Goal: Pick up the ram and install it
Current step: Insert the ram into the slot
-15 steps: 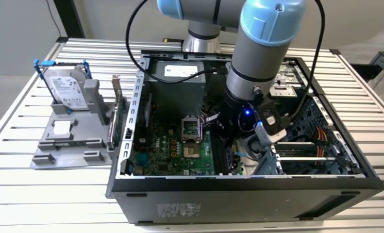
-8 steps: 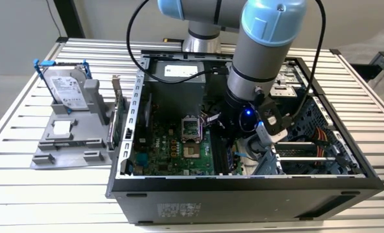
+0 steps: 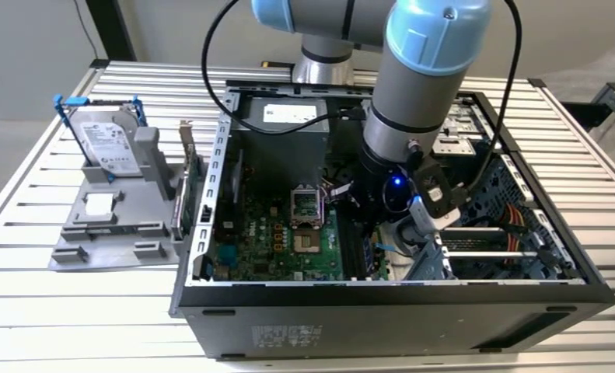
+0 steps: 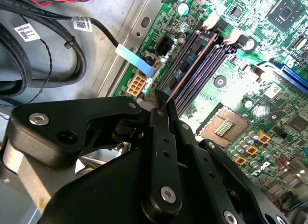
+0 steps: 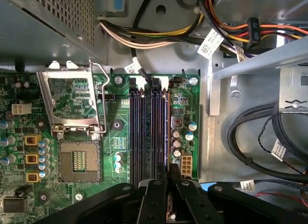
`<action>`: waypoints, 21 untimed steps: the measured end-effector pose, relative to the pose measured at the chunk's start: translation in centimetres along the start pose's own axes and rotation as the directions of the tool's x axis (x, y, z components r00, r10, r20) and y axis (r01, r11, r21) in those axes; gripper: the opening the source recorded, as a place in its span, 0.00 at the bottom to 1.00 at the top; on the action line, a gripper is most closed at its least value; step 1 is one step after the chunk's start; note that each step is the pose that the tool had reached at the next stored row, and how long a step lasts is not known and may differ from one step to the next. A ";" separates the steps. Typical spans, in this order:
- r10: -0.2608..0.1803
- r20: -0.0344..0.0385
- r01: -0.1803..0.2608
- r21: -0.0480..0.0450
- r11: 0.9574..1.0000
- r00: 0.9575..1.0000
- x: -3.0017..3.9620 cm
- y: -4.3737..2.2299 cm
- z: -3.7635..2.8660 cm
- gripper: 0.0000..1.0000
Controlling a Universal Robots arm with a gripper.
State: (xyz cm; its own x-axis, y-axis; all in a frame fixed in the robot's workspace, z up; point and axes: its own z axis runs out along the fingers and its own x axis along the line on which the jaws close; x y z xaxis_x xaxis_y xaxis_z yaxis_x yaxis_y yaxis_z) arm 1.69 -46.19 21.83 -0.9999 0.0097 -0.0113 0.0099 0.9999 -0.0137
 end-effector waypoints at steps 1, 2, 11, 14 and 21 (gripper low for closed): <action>0.000 0.000 0.000 0.000 1.000 1.000 0.00 0.00 0.00 0.00; 0.000 0.000 0.000 0.000 1.000 1.000 0.00 -0.01 0.00 0.00; -0.001 0.000 0.001 0.000 1.000 1.000 0.02 -0.01 0.04 0.00; -0.007 0.000 0.007 0.000 1.000 1.000 0.04 -0.01 0.05 0.00; -0.011 0.000 0.011 0.000 1.000 1.000 0.05 -0.01 0.10 0.00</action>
State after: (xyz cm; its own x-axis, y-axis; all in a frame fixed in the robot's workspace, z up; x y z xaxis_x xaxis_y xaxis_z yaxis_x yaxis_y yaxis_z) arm 1.64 -46.20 21.74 -0.9999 -0.0017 -0.0114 -0.0016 0.9999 -0.0137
